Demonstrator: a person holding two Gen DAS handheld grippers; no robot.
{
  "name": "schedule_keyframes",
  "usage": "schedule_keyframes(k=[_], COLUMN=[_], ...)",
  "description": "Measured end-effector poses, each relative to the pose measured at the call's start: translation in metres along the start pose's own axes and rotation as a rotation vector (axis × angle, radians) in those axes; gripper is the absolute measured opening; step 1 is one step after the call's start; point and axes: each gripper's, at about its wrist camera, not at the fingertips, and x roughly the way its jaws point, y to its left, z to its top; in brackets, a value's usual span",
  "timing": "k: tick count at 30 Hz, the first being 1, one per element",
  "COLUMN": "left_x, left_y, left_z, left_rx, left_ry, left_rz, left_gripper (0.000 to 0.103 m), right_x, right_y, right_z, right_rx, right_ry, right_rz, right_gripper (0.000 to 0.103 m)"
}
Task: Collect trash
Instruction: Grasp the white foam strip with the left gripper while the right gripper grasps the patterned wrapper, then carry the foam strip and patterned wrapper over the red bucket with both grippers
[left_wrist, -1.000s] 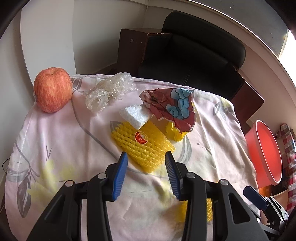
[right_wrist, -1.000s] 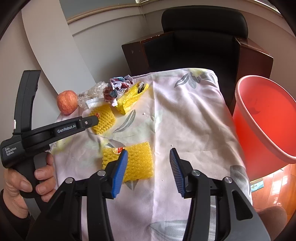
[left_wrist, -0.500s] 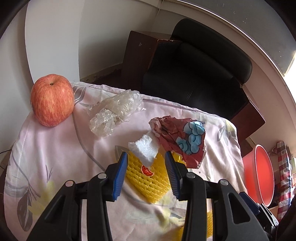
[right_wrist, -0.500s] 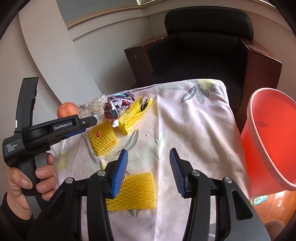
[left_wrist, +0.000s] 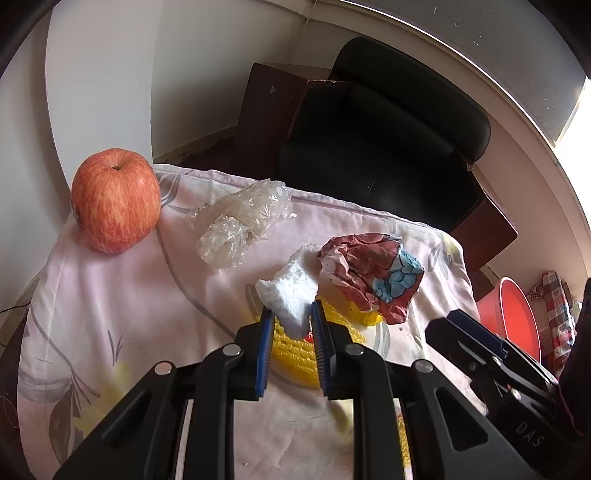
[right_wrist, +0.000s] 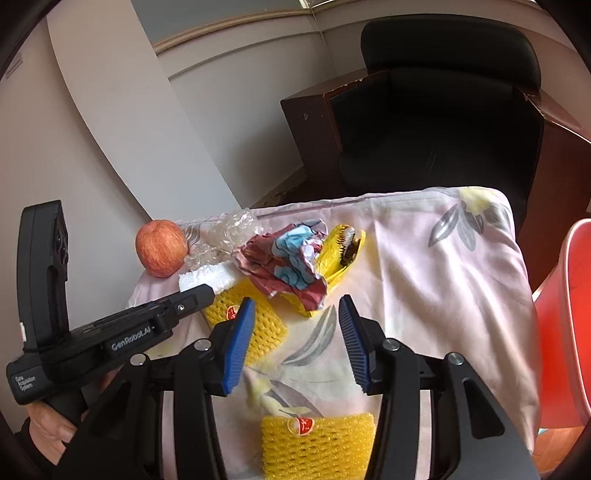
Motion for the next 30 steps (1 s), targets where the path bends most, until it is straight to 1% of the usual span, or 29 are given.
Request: schedule_keyframes(k=[6, 11, 13, 14, 15, 17, 19, 22, 26, 30], left_x=[-0.016, -0.024, -0.025, -0.026, -0.027, -0.029, -0.031, -0.036, -0.044, -0.052], left_y=[0.012, 0.02, 0.022, 0.022, 0.023, 0.025, 0.025, 0.022, 0.013, -0.008], left_z=[-0.006, -0.008, -0.009, -0.01, -0.011, -0.012, -0.012, -0.015, -0.017, -0.019], left_rx=[0.007, 0.003, 0.001, 0.0, -0.002, -0.007, -0.006, -0.002, 0.001, 0.034], left_ry=[0.0, 0.001, -0.003, -0.005, -0.005, -0.005, -0.007, -0.014, -0.024, -0.038], left_rz=[0.005, 0.003, 0.007, 0.01, 0.009, 0.01, 0.006, 0.005, -0.012, -0.04], left_gripper=[0.019, 0.019, 0.019, 0.018, 0.017, 0.017, 0.017, 0.017, 0.017, 0.017], right_x=[0.025, 0.046, 0.05, 0.051, 0.051, 0.053, 0.05, 0.038, 0.007, -0.028], right_y=[0.01, 0.012, 0.013, 0.015, 0.016, 0.019, 0.019, 0.017, 0.013, 0.003], right_z=[0.019, 0.023, 0.02, 0.018, 0.017, 0.014, 0.012, 0.008, 0.004, 0.003], right_rx=[-0.04, -0.065, -0.051, -0.052, -0.058, -0.069, -0.067, -0.047, -0.022, -0.003], right_ry=[-0.012, 0.054, 0.081, 0.082, 0.086, 0.106, 0.108, 0.087, 0.026, -0.03], right_rz=[-0.043, -0.024, -0.005, 0.006, 0.006, -0.006, -0.007, -0.006, -0.014, -0.035], right_gripper=[0.048, 0.048, 0.047, 0.038, 0.02, 0.009, 0.005, 0.003, 0.003, 0.003])
